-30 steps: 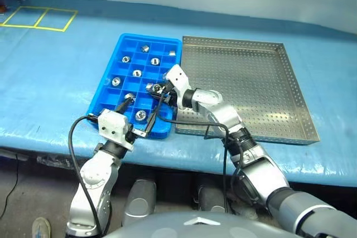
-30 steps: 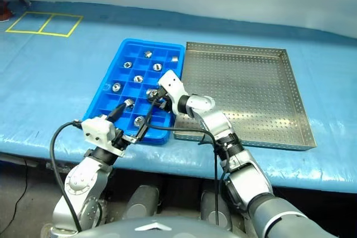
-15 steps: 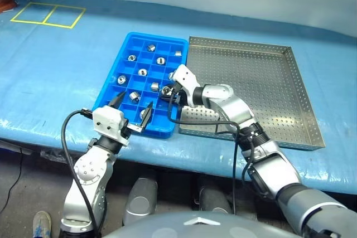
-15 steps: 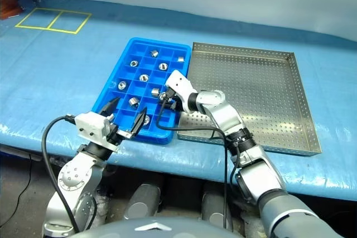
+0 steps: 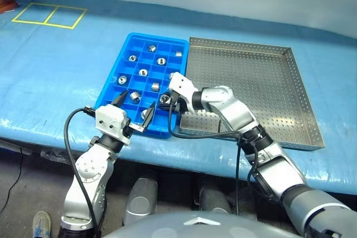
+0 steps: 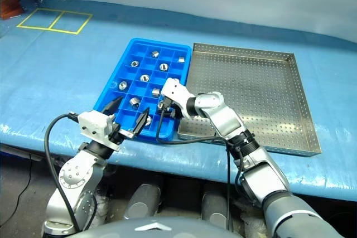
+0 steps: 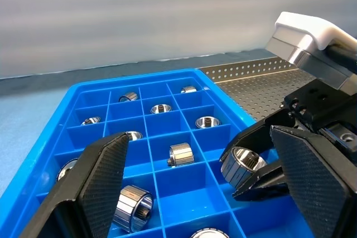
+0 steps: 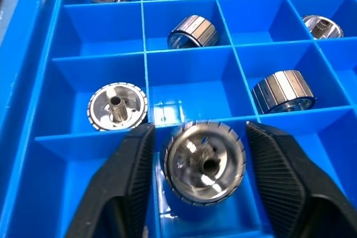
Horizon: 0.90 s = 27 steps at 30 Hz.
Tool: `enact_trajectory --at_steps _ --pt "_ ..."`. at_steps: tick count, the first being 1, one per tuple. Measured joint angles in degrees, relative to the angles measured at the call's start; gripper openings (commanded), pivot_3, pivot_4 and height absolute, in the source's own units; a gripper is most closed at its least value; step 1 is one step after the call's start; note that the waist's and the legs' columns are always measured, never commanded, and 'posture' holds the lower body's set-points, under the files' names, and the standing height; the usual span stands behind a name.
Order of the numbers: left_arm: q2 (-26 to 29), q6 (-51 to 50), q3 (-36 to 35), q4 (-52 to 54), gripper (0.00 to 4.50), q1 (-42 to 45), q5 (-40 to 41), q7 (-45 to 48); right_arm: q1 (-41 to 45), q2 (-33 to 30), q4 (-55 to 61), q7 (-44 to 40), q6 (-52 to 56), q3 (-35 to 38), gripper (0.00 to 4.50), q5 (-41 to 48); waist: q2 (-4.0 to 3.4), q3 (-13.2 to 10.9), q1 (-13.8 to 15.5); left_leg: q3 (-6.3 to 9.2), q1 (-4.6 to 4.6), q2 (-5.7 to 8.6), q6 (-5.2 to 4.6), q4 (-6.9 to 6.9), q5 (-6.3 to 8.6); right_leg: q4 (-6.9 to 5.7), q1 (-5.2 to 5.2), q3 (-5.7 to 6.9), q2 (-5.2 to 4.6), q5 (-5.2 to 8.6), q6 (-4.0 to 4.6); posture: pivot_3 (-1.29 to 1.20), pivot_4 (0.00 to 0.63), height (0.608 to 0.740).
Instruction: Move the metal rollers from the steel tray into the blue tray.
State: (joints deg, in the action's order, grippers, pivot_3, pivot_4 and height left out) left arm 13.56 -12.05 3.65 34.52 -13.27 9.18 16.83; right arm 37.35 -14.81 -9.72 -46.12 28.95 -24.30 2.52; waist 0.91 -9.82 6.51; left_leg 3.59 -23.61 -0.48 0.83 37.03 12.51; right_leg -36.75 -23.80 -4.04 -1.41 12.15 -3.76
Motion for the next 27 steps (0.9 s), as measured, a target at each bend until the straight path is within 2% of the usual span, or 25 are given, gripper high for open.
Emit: enact_trajectory --at_steps 1,5,9,15,22,26,27 --pt "0.01 -0.01 0.05 0.0 4.5 0.2 0.0 0.01 -0.03 0.16 -0.16 0.72 -0.2 0.06 3.66 -0.14 0.0 0.0 0.01 0.0 0.0 0.01 0.0 0.01 0.0 0.0 0.01 0.0 -0.01 0.0 0.0 0.28 0.15 0.74" --pt "0.01 -0.02 0.49 -0.47 4.5 2.18 0.04 0.56 -1.39 1.62 -0.5 4.58 -1.34 3.0 3.66 0.36 0.0 0.0 0.02 0.01 -0.03 0.03 0.01 0.02 0.0 0.02 0.02 0.01 -0.03 0.0 0.0 0.24 0.15 0.74" --pt "-0.26 0.03 1.15 -2.8 4.5 6.02 0.04 1.02 -6.2 3.76 1.45 9.55 -3.88 10.52 3.66 3.17 0.0 0.0 -0.35 0.04 -0.09 0.04 0.01 0.01 0.0 0.06 -0.01 0.03 -0.03 -0.01 -0.01 0.18 0.15 0.74" --pt "-0.44 0.13 4.06 -9.05 4.5 12.26 -1.2 2.61 -14.87 5.8 8.4 13.53 -11.98 16.97 3.66 6.09 -0.03 -0.01 -3.28 0.01 -0.08 0.01 0.01 -0.07 0.0 0.05 -0.03 0.01 0.0 -0.03 -0.05 0.09 0.15 0.74" --pt "-1.97 2.06 6.71 -15.62 4.5 17.77 -2.74 3.76 -24.01 2.51 13.91 15.02 -12.3 19.96 3.66 7.4 -0.03 -0.01 -6.02 -0.01 -0.02 0.0 0.01 0.03 -0.01 -0.03 0.01 -0.03 0.01 -0.05 -0.08 0.01 0.15 0.74" --pt "-4.38 4.12 7.34 -18.84 4.5 19.32 -2.94 3.31 -27.77 2.04 19.38 15.33 -12.37 23.06 4.46 10.82 -0.04 -0.01 -7.38 -0.04 0.0 0.02 0.0 0.04 0.0 -0.01 0.05 -0.09 0.0 -0.06 -0.11 -0.02 0.15 0.74" --pt "-4.82 4.64 7.43 -19.61 4.5 19.5 -2.95 3.28 -29.18 1.45 20.94 15.4 -12.37 23.98 4.46 11.51 -0.03 -0.01 -7.64 -0.03 -0.01 0.02 0.0 0.04 0.0 0.0 0.05 -0.08 0.0 -0.06 -0.12 -0.05 0.15 0.74"
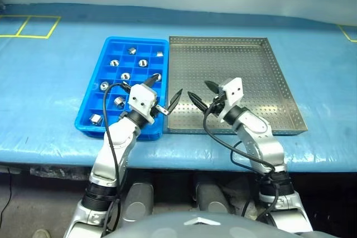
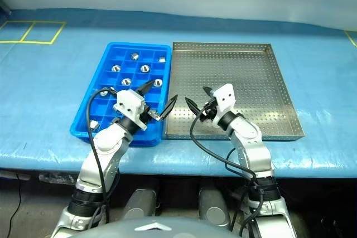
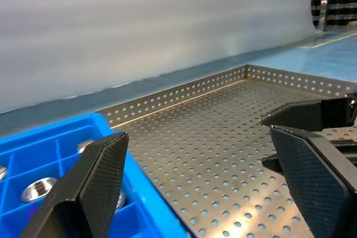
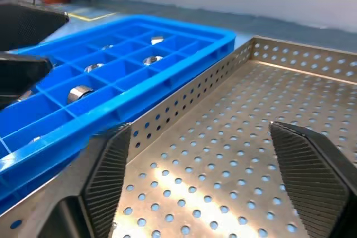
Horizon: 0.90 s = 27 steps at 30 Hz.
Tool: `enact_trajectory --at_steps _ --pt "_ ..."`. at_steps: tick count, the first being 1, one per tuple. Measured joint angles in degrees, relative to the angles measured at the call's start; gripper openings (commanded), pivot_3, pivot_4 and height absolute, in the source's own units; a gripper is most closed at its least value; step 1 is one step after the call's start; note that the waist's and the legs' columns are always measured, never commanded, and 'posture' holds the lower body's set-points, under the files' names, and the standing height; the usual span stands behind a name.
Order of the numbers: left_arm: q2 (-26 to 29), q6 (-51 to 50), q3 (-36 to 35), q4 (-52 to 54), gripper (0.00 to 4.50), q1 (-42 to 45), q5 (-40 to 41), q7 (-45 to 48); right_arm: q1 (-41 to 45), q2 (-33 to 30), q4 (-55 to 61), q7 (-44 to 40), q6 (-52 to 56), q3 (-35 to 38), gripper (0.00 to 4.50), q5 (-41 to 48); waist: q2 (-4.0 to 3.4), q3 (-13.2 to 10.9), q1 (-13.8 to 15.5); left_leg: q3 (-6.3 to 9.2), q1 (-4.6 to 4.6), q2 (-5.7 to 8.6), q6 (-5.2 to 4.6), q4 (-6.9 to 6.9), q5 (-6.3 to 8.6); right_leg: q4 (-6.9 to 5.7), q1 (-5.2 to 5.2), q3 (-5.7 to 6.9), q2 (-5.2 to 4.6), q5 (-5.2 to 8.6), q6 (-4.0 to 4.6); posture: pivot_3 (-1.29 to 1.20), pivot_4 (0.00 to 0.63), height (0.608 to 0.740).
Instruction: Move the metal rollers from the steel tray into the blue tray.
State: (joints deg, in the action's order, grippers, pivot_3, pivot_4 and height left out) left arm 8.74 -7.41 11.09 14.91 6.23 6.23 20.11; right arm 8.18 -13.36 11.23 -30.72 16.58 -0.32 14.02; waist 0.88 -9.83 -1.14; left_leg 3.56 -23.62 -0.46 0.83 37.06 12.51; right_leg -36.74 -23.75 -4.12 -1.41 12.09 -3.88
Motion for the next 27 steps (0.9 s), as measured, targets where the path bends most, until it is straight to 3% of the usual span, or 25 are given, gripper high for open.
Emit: enact_trajectory --at_steps 11,27 --pt "1.68 1.05 0.21 -3.91 4.5 0.97 -0.01 2.74 -9.05 -0.68 8.08 4.94 0.03 3.64 4.46 1.1 -0.03 0.02 -3.09 -0.12 0.04 -0.01 0.0 0.1 0.0 -0.05 0.0 -0.15 0.02 -0.03 -0.06 -0.12 0.15 0.74" --pt "2.07 2.98 3.72 -3.92 4.5 -1.43 -1.65 5.32 -11.55 -1.66 9.59 7.75 -2.31 1.95 4.46 -1.42 -0.06 0.03 -3.54 -0.14 0.05 0.0 -0.01 0.11 0.0 -0.07 0.0 -0.2 0.02 -0.03 -0.07 -0.12 0.15 0.74"
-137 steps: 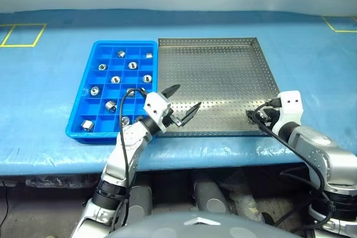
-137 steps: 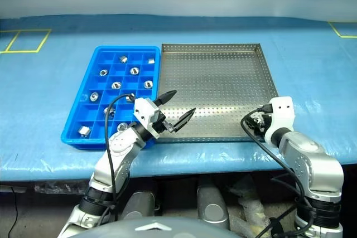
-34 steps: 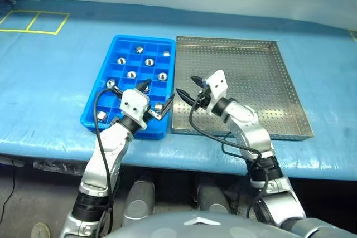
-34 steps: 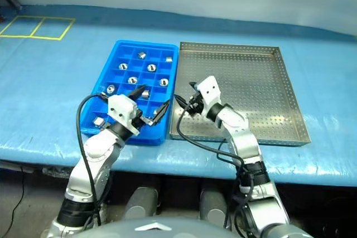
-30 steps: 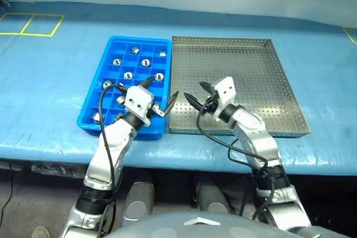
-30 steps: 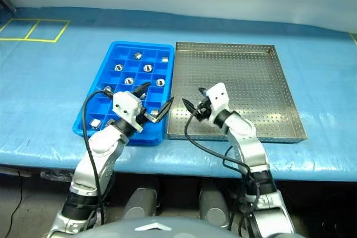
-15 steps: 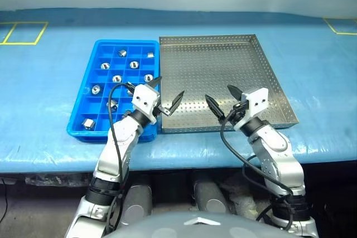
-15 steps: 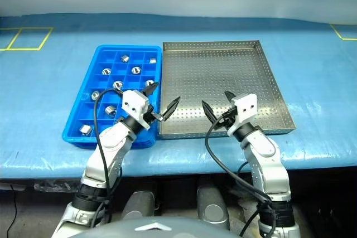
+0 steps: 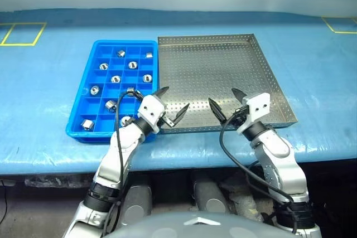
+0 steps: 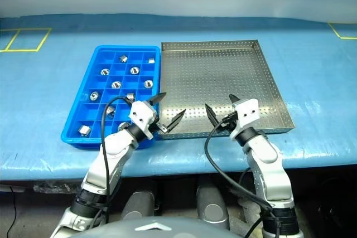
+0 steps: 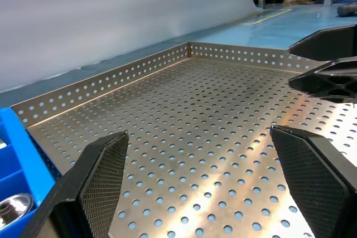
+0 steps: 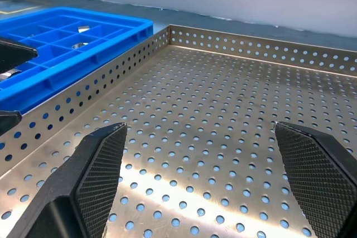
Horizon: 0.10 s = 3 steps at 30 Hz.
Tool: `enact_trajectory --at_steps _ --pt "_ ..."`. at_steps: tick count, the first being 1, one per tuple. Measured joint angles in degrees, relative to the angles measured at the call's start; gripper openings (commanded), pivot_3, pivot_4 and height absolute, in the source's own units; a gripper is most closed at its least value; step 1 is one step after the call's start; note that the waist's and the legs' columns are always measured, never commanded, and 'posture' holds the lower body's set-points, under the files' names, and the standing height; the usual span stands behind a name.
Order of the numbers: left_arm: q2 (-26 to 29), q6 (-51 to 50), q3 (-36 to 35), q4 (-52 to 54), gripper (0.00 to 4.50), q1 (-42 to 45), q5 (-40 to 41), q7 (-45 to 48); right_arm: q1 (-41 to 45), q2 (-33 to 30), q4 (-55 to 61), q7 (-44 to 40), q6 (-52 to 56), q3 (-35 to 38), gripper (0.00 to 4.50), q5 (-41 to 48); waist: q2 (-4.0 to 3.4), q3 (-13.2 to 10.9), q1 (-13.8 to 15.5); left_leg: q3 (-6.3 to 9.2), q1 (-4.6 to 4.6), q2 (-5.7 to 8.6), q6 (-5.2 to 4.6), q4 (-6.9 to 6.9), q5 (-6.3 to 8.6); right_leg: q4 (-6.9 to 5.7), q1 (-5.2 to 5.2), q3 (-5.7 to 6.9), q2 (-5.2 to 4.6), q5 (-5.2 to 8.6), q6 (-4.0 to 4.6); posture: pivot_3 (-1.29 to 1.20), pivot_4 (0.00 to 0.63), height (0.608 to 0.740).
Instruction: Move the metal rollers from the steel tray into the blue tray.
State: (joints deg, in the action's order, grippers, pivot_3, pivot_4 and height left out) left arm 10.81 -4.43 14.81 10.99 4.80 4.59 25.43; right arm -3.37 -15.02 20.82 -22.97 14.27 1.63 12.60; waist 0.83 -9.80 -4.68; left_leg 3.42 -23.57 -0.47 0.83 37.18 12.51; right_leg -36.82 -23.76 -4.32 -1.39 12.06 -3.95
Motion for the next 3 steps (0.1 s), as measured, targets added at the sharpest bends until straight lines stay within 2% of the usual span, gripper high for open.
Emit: enact_trajectory --at_steps 3 --pt "-0.51 0.21 -1.17 0.0 4.5 -0.02 1.05 -0.05 0.27 0.18 0.0 0.06 -0.15 0.07 4.46 0.52 0.0 0.0 0.0 0.0 0.01 -0.01 0.0 0.0 0.0 -0.02 0.0 0.0 0.0 0.0 0.0 -0.11 0.15 0.74"
